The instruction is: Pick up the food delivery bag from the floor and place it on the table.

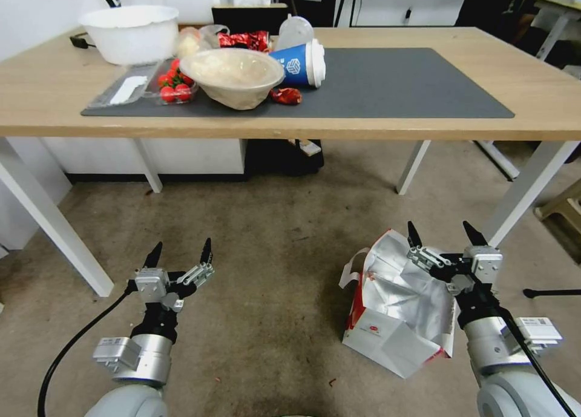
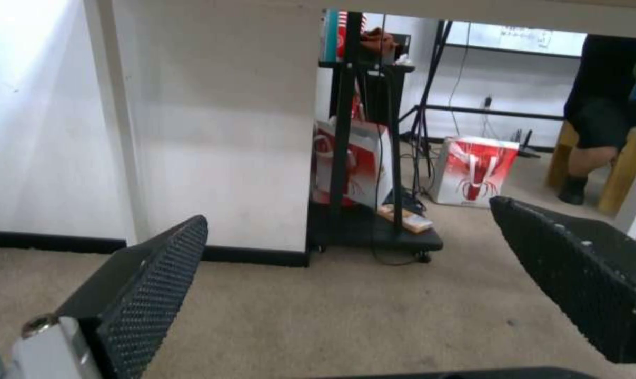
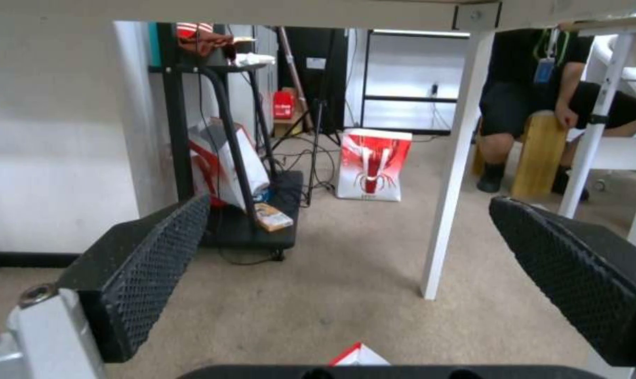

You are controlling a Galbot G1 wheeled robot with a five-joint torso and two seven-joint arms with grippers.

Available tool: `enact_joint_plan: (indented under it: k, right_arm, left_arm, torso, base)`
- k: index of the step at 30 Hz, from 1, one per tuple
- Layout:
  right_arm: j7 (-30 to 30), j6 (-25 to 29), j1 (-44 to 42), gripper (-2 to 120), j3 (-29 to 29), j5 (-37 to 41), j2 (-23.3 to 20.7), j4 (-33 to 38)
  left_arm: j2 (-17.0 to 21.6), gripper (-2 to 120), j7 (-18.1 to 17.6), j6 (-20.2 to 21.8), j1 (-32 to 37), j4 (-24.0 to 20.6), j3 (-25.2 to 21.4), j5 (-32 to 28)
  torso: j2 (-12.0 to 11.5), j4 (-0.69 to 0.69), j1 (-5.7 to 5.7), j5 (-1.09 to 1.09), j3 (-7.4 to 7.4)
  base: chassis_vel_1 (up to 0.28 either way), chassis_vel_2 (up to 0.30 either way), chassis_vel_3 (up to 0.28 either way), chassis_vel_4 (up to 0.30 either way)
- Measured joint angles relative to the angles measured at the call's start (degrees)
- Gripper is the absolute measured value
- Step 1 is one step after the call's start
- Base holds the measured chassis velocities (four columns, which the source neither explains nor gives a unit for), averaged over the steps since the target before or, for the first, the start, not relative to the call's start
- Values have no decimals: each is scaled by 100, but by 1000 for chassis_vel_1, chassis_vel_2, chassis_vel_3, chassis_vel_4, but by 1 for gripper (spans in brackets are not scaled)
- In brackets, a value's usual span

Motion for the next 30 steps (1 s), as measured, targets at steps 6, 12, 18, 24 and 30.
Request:
enact_joint_plan:
  k: [6, 12, 18, 24, 30]
  right_arm:
    - [0, -1, 2, 100, 0, 0, -1, -5]
    - [0, -2, 8, 100, 0, 1, -2, -16]
    - [-1, -7, 12, 100, -12, 1, -11, -25]
    - [-1, -7, 35, 100, -13, 8, -30, -56]
    - [-1, -8, 48, 100, -14, 14, -41, -78]
  left_arm:
    - [0, 100, 0, 0, -4, 6, 1, 0]
    - [13, 100, 0, 0, -9, 17, -2, 1]
    - [6, 100, -1, 0, -17, 35, -4, 1]
    - [-15, 100, -1, 0, -22, 58, 4, 19]
    - [-15, 100, -1, 1, -35, 75, 4, 23]
  torso:
    - [-98, 0, -21, 0, -78]
    - [-336, 0, -50, 0, -288]
    - [-523, 0, -67, 0, -457]
    - [-714, 0, -80, 0, -627]
    - [-774, 0, -96, 0, -626]
  base:
    - [0, 0, 0, 0]
    - [0, 0, 0, 0]
    - [0, 0, 0, 0]
    - [0, 0, 0, 0]
    - [0, 0, 0, 0]
